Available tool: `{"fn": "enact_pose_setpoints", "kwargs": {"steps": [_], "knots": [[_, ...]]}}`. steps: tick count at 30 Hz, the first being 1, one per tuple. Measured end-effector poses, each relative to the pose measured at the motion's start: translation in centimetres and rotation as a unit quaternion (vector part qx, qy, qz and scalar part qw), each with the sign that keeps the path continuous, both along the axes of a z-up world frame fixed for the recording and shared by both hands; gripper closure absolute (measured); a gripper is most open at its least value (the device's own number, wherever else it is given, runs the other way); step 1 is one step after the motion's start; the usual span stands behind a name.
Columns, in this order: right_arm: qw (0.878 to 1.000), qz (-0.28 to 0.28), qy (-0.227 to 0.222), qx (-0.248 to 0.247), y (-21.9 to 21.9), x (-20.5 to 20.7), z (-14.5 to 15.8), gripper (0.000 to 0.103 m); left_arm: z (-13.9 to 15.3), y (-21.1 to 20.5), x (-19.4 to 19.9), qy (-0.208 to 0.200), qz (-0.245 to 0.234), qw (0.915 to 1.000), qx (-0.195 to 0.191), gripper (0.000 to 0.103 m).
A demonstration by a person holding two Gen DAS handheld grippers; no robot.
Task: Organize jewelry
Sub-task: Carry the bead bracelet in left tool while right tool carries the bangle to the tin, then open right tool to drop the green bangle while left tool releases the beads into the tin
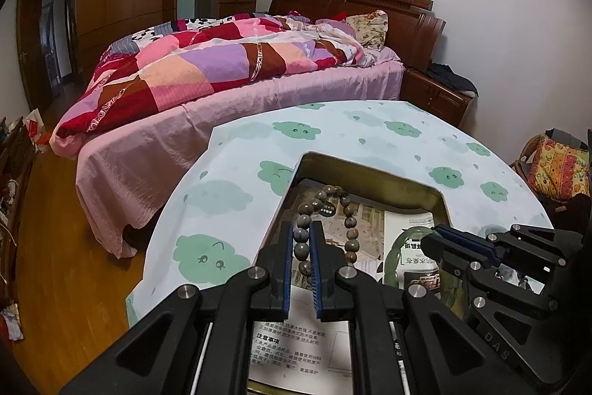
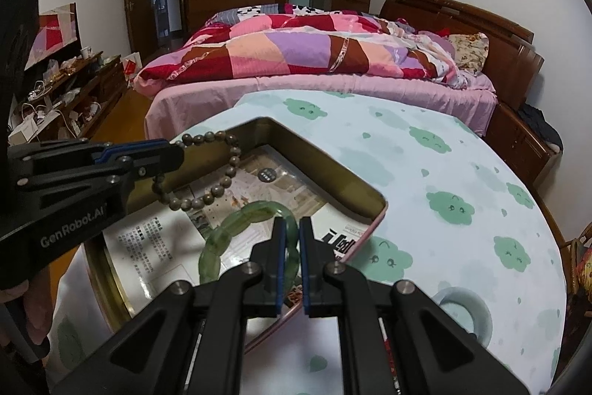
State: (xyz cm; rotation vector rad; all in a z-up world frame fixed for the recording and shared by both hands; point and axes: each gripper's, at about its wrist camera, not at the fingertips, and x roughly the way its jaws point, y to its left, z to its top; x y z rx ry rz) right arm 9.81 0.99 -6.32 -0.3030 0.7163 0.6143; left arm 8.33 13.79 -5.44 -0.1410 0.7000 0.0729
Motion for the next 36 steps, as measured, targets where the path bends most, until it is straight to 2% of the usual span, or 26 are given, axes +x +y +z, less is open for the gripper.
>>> {"fn": "enact_pose_setpoints", "kwargs": {"steps": [15,28,36], "knots": [[1.000,-0.005,0.007,-0.011,0.2,0.1,-0.8,0.094,-1.0,-0.1,0.3,0.013,0.003,0.9999,0.011,0.095],[1.000,-0.011,0.003,-0.025,0.4,0.3,-1.4,0.093,-1.5,-0.5,0.4,0.020,0.018,0.9979,0.060,0.095],[1.000,-0.011,0.003,-0.025,0.4,0.3,-1.5,0.093,-1.3,-0.6,0.3,0.020,0.017,0.9979,0.059,0.095]]}}
